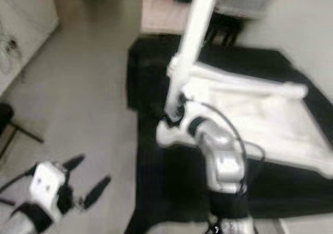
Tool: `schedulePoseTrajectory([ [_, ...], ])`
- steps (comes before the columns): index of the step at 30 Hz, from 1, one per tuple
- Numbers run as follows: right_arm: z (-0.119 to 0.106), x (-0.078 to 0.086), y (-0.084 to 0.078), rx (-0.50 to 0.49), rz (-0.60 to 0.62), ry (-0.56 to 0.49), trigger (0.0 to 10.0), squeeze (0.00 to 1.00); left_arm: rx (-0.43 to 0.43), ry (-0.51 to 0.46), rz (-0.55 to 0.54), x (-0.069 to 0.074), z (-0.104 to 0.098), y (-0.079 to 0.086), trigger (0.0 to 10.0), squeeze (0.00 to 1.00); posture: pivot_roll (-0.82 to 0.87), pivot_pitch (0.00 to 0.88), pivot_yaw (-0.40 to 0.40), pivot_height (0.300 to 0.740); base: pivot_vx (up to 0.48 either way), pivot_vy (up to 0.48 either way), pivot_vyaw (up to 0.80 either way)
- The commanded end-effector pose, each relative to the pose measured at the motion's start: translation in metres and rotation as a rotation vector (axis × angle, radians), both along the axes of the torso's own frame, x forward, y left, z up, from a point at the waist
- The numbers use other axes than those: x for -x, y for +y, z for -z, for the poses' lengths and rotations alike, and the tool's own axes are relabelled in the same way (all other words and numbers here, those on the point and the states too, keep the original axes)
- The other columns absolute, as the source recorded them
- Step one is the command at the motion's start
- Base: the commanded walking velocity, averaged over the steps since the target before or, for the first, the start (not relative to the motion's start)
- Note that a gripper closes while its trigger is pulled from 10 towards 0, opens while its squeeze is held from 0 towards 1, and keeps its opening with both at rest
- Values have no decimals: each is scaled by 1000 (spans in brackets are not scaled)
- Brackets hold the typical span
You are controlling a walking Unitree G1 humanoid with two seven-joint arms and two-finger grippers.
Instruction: Building children table
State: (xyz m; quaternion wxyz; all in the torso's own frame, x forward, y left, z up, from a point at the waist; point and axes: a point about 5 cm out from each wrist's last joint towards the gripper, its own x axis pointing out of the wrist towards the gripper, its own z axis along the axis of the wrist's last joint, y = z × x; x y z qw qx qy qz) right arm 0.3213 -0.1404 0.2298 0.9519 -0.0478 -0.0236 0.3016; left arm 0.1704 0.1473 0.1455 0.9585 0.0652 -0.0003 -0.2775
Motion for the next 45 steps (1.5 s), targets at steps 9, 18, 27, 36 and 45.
schedulePoseTrajectory([
  [9, 15, -29, 31, 68, -351, 62, 10000, 0, 2, 23, 25, 6, 3, -8, 10000, 0, -31, 142, -117, 740, 0, 0, 0],
  [18, 26, -37, 54, -18, -541, 121, 0, 0, 28, 39, 38, 13, 2, -12, 10000, 0, -18, 163, -111, 740, 0, 0, 0],
  [27, 36, -31, 41, -53, -539, 130, 0, 0, 50, -12, 12, 12, -1, -15, 10000, 0, -32, 187, -114, 740, 0, 0, 0],
  [36, 40, -7, 20, -79, -303, 136, 0, 0, 52, -68, -62, 5, -5, -8, 10000, 0, -53, 192, -116, 740, 0, 0, 0],
  [45, 70, 28, 12, 30, 375, 202, 0, 0, 57, -81, -72, -4, -2, -2, 10000, 0, -68, 159, -101, 740, 0, 0, 0],
])
